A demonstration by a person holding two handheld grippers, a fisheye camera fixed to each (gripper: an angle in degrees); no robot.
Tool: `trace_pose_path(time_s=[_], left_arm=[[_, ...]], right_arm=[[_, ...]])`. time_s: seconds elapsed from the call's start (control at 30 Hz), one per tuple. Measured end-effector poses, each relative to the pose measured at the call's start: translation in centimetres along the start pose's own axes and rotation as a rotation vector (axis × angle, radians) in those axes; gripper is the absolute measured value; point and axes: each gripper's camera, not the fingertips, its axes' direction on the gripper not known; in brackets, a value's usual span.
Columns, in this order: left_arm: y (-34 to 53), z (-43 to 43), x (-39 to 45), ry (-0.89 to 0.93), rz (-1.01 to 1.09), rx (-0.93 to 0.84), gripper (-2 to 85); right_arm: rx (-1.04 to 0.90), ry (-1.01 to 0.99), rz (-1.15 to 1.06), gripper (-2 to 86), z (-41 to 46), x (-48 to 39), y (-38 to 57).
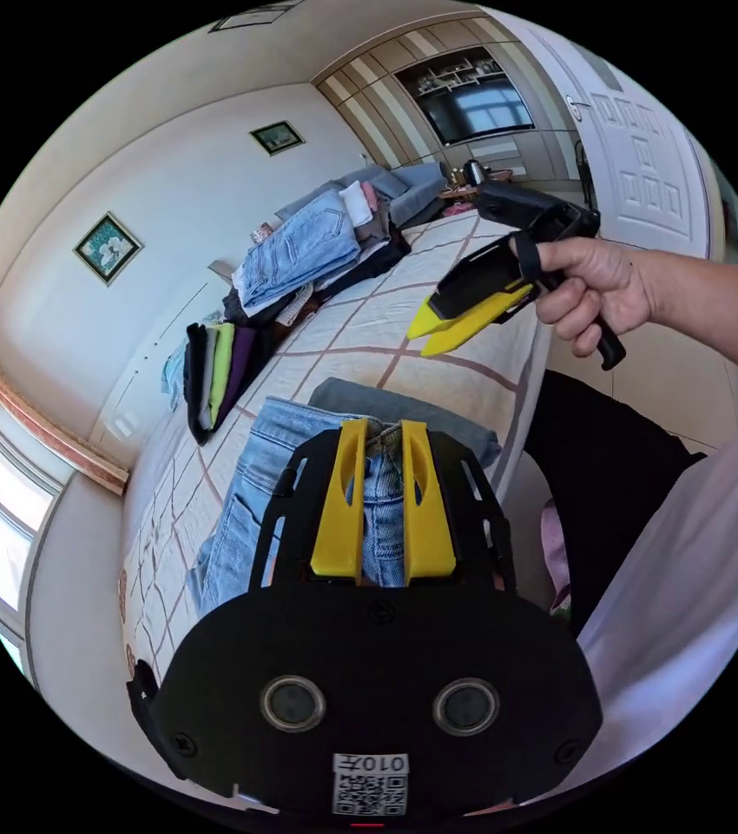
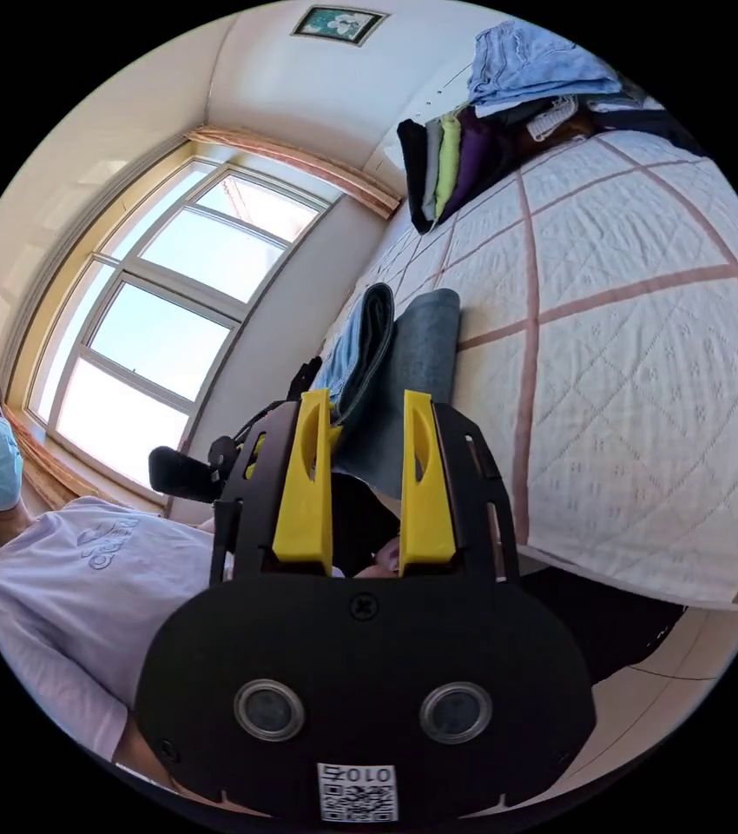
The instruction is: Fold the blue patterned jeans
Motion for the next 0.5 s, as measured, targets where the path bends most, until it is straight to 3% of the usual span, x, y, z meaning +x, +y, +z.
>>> trace_pose_path(time_s=[0.1, 0.3, 0.5], left_arm=[[0.2, 1.0, 1.1, 0.019, -0.037, 0.004, 6.5], [1.5, -3.1, -3.5, 0.127, -0.347, 0.120, 5.8], [9.5, -1.3, -8.1, 0.123, -0.658, -0.066, 5.6]], right_arm=[[-0.087, 0.058, -0.065, 13.8, 2.0, -1.6, -3.2], [-0.220, 0.240, -0.142, 14.9, 5.1, -4.4, -8.6], [-0.244, 0.167, -0.067, 14.1, 6.1, -5.5, -9.1]])
